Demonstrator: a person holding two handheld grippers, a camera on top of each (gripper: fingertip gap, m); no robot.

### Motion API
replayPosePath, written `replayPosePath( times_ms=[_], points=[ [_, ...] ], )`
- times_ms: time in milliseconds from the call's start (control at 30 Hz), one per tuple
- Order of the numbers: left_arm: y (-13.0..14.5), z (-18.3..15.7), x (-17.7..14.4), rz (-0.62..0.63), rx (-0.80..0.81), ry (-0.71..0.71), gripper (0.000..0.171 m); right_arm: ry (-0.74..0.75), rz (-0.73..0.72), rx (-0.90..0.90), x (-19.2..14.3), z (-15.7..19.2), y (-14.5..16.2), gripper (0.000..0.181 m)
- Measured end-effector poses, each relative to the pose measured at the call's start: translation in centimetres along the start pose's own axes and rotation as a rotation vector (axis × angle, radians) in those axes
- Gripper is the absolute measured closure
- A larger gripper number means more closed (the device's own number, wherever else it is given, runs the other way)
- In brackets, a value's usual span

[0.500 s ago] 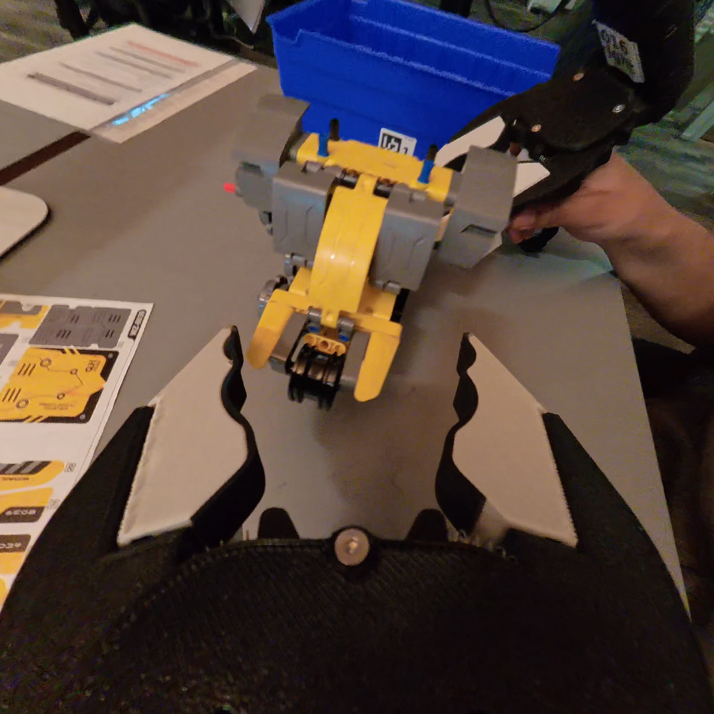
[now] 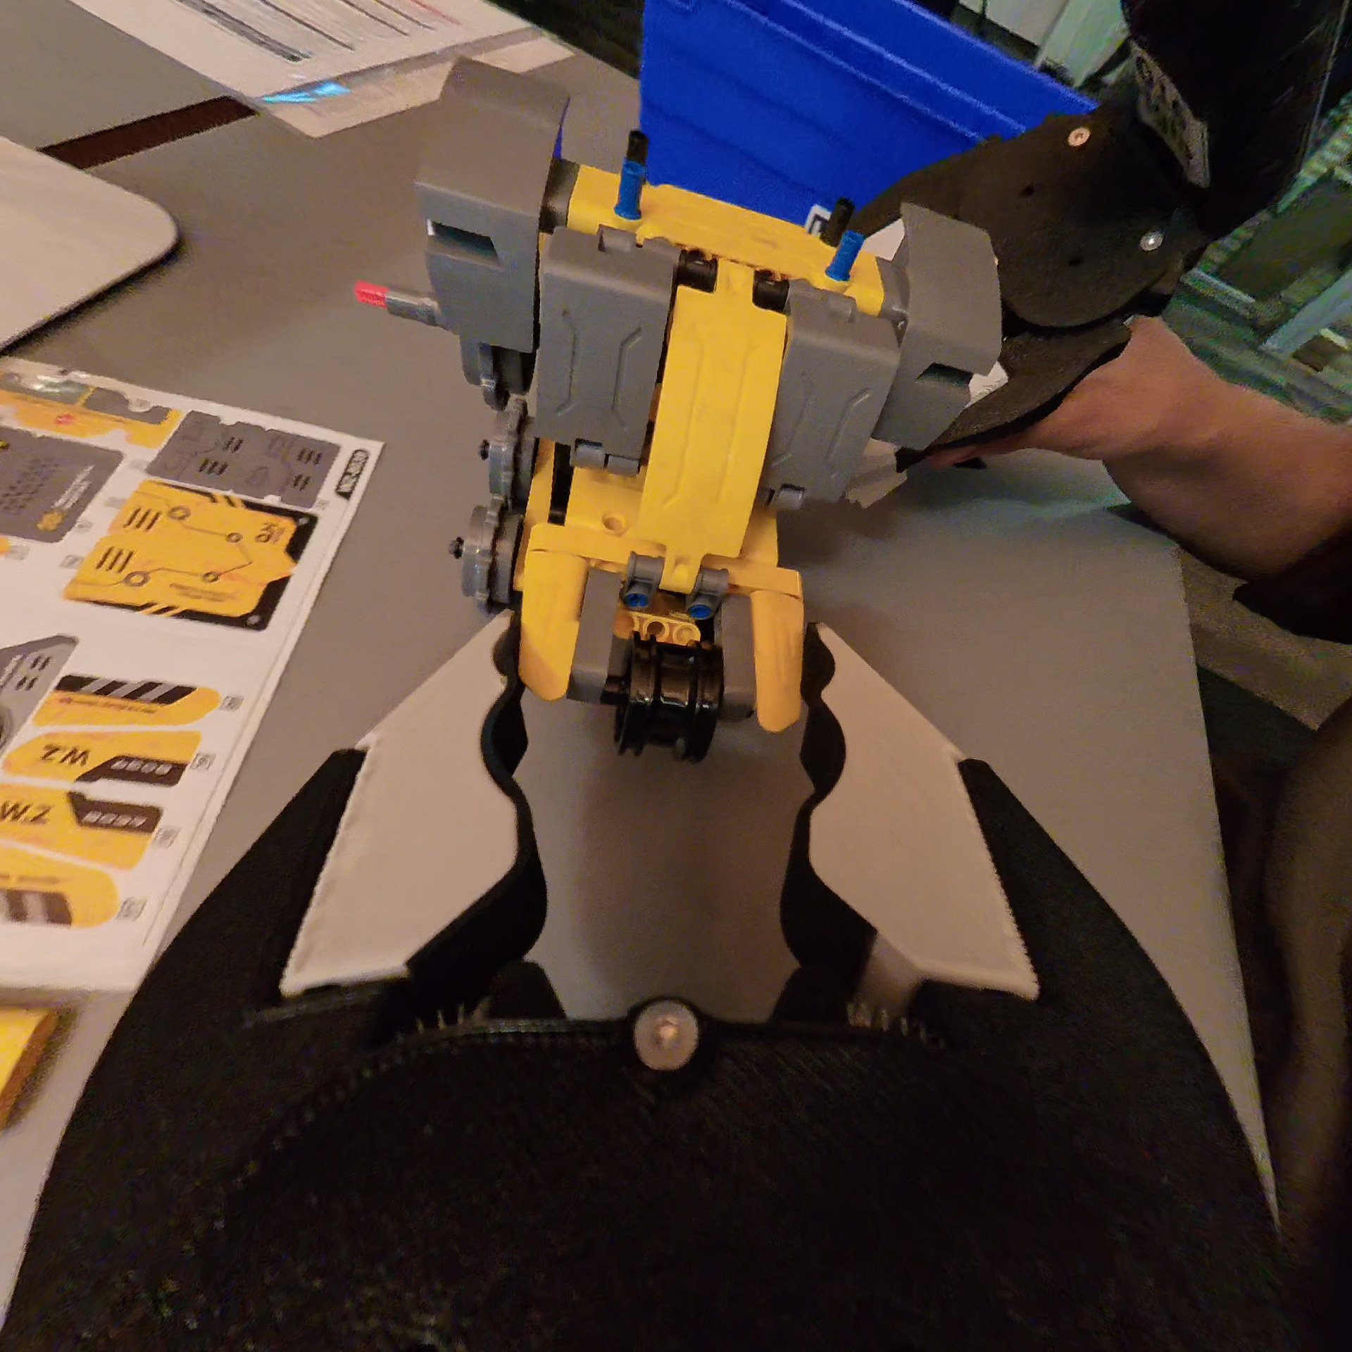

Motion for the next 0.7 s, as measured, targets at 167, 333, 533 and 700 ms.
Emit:
replayPosePath(
  times_ms=[167,333,533,700],
  points=[
    [0.5,1.9,-1.8,-0.023,-0.049,-0.027,0.099,-0.065,-0.008,-0.023,1.9,0.7,-2.1,0.135],
    [0.7,3.6,-3.0,-0.030,-0.084,-0.038,0.099,-0.102,-0.059,-0.032,2.7,1.3,-3.1,0.133],
    [0.8,4.9,-3.5,-0.077,-0.172,-0.014,0.094,-0.013,-0.062,-0.093,2.2,0.2,-1.6,0.133],
    [0.8,5.3,-3.4,-0.077,-0.180,-0.043,0.082,-0.075,-0.085,-0.042,1.4,0.3,-1.5,0.133]
  ],
)
Point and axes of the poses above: each gripper's, where its closed fingertips meet, x out along the fingers, y out of its underside, z = x × y across the jaws, the point moved 2 cm from there along -x, back along the fingers, and after that the axes turned 3 degrees about z, right-handed, at the moved point
